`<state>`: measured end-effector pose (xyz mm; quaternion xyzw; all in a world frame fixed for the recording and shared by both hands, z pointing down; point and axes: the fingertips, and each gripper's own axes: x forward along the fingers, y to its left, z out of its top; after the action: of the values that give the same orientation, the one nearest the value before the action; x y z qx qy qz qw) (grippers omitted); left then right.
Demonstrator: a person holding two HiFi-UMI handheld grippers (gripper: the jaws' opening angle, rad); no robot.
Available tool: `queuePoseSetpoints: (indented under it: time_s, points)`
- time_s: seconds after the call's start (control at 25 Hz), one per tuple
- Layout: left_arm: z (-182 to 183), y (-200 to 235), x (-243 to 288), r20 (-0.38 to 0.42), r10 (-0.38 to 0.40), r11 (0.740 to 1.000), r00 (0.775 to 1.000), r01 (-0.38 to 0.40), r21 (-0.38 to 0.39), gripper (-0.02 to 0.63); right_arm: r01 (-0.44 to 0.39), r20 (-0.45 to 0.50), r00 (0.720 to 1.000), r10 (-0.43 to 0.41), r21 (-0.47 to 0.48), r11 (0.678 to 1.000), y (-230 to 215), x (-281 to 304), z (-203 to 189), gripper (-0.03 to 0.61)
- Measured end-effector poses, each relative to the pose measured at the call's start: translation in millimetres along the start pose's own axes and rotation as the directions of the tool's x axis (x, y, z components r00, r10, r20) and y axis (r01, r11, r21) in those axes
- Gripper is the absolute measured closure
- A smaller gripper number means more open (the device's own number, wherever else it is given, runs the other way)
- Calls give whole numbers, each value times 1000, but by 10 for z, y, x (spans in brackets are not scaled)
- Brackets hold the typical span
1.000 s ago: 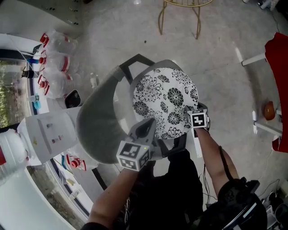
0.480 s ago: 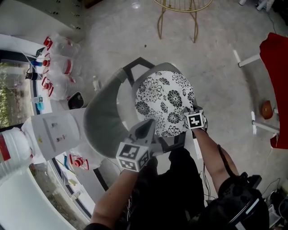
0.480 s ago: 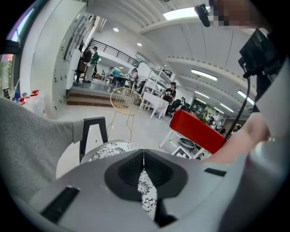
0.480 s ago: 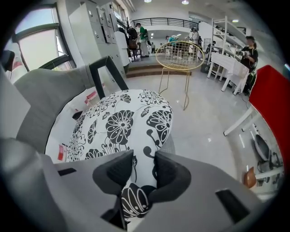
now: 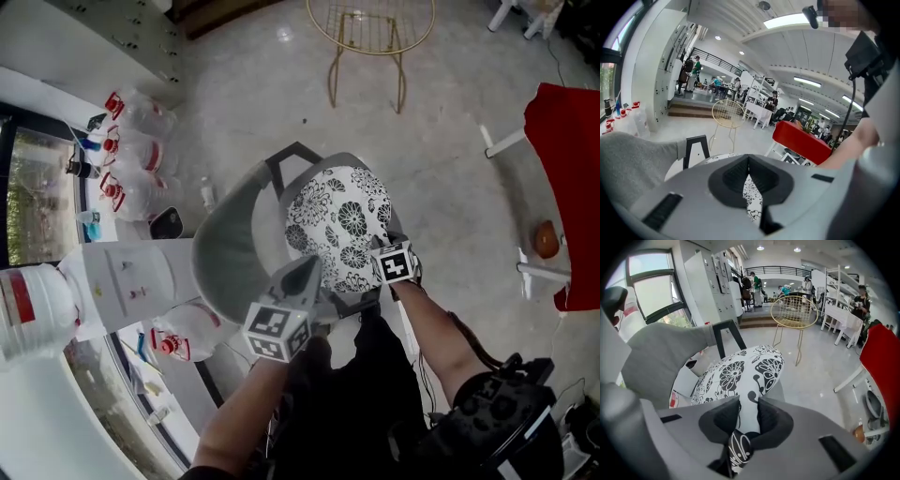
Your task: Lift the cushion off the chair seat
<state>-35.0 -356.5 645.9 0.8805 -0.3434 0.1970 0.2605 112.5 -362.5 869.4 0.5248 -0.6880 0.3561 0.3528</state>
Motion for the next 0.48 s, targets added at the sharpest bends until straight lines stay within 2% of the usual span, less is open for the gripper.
queuePoseSetpoints:
  time_s: [0.2, 0.48]
  points:
    - [194, -109, -199, 36, -9, 1000, 999, 9, 10, 609, -38, 53, 998, 38, -12, 999, 217, -288, 261, 518]
    - [386, -141, -533, 83, -8, 1000, 997, 7, 14, 609, -64, 122, 990, 76, -102, 993, 571, -664, 664, 523]
